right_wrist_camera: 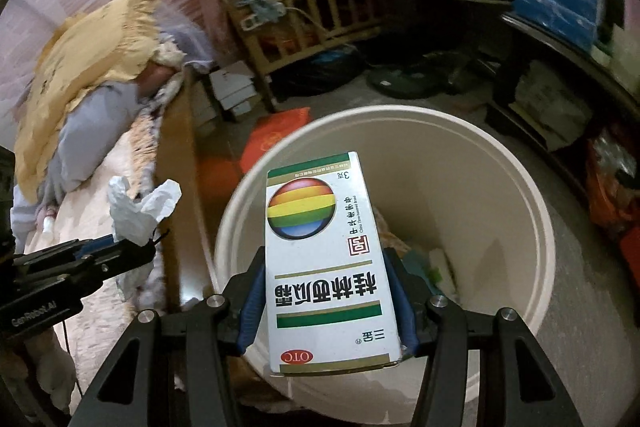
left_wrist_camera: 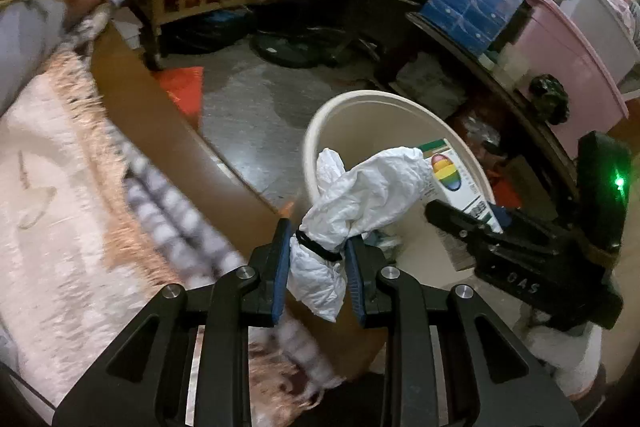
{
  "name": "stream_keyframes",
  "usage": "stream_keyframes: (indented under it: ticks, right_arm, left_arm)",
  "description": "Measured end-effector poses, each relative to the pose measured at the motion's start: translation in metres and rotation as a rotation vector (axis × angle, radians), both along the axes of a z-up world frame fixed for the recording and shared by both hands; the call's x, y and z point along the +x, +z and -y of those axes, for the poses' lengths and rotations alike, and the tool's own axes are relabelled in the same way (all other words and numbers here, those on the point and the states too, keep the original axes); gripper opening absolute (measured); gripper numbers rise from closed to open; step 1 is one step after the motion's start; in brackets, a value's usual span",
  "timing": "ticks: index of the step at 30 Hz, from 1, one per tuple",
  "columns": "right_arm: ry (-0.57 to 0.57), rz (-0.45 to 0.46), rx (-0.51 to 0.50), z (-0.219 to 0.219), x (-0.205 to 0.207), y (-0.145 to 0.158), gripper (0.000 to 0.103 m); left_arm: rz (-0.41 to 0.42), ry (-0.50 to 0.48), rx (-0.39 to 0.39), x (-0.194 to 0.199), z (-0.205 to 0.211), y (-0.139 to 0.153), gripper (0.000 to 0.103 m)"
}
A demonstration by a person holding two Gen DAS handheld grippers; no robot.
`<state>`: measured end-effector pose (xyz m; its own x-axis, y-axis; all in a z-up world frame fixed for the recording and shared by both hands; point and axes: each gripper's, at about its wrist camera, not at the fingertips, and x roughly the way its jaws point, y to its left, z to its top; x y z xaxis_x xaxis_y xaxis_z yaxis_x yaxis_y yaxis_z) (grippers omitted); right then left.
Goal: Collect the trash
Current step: 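Open both tools to drop the tissue and box into the bucket, then move both tools back over the green towel and milk carton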
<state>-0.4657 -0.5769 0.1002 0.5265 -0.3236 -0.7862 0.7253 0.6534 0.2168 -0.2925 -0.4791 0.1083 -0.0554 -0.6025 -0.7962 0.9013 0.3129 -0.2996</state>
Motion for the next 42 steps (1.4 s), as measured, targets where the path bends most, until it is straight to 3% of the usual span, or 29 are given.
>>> stream_keyframes:
  ticks: [9,11,12,13,15,23,30,42]
  right_arm:
    - [-0.048,-0.016,0.021,0.015,-0.014,-0.008,0.053]
    - [-0.064,-0.016,0.027,0.018,-0.017,-0.009,0.053]
    - [-0.072,-0.013,0.034,0.019,-0.017,-0.01,0.054]
    - [-0.081,-0.009,0.038,0.02,-0.019,-0.01,0.059]
    - [-0.101,-0.005,0.033,0.021,-0.023,-0.008,0.07]
    - [-0.072,0.01,0.031,0.011,-0.015,-0.003,0.072]
    - [0.007,0.022,0.028,-0.011,0.011,-0.002,0.072]
    - [0.194,0.058,0.006,-0.075,0.08,0.016,0.072]
  left_arm:
    - [-0.049,-0.04,-0.017,-0.012,0.026,-0.004,0.026]
    - [-0.095,-0.037,-0.035,-0.01,0.03,-0.003,0.032]
    - [-0.124,-0.035,-0.045,-0.007,0.03,-0.003,0.042]
    - [-0.139,-0.032,-0.054,-0.006,0.03,-0.003,0.053]
    - [-0.15,-0.027,-0.082,-0.005,0.027,0.0,0.057]
    - [-0.102,0.001,-0.065,0.003,0.006,0.003,0.057]
    - [0.02,0.136,-0.047,0.024,-0.041,0.007,0.057]
    - [0.14,0.345,-0.011,0.066,-0.13,0.008,0.057]
